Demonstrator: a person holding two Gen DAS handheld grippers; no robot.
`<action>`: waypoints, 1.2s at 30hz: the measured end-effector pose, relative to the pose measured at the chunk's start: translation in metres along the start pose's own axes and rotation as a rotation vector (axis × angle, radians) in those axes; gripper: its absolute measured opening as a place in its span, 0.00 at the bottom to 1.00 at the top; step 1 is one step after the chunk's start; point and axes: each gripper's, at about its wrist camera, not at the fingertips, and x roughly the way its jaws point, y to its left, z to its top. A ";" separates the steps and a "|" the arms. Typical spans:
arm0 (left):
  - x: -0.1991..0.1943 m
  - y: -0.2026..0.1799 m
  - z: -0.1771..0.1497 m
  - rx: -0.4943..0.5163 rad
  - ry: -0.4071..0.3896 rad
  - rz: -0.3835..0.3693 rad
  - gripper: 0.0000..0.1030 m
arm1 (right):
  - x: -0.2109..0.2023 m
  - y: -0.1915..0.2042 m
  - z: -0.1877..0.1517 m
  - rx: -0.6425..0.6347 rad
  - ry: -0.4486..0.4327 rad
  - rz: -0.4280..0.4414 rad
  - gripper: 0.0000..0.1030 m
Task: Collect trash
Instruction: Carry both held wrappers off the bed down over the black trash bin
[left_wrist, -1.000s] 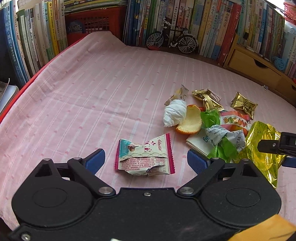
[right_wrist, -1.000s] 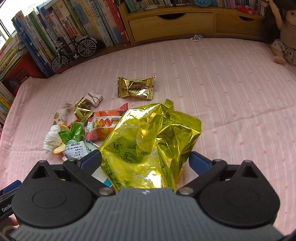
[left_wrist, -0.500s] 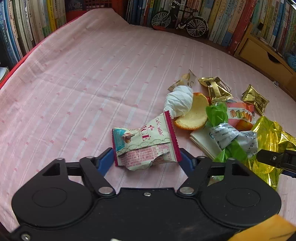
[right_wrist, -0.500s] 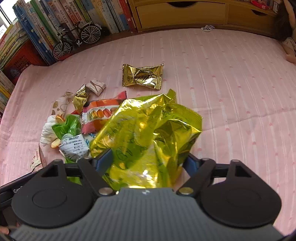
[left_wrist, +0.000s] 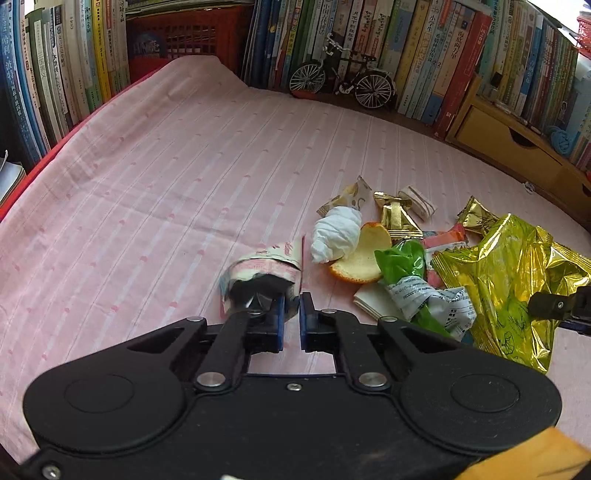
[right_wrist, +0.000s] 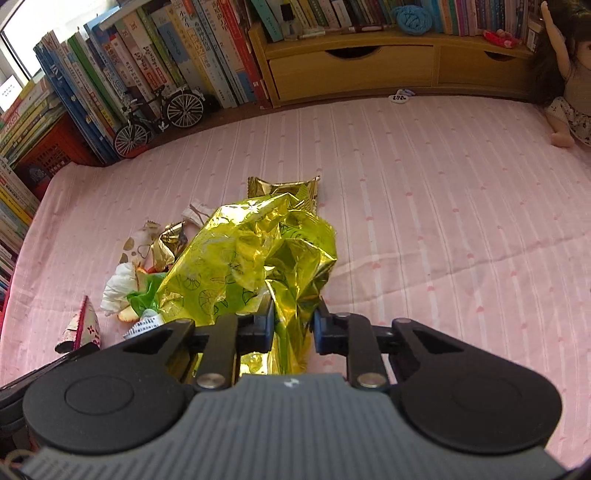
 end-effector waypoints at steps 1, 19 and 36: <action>-0.003 -0.001 0.000 0.005 -0.007 0.000 0.05 | -0.002 -0.001 0.001 0.004 -0.009 -0.003 0.23; -0.069 0.009 -0.020 0.026 -0.118 -0.047 0.04 | -0.054 -0.001 -0.019 0.047 -0.098 -0.003 0.22; -0.177 0.071 -0.108 0.207 -0.076 -0.139 0.04 | -0.159 0.041 -0.148 0.126 -0.201 -0.024 0.22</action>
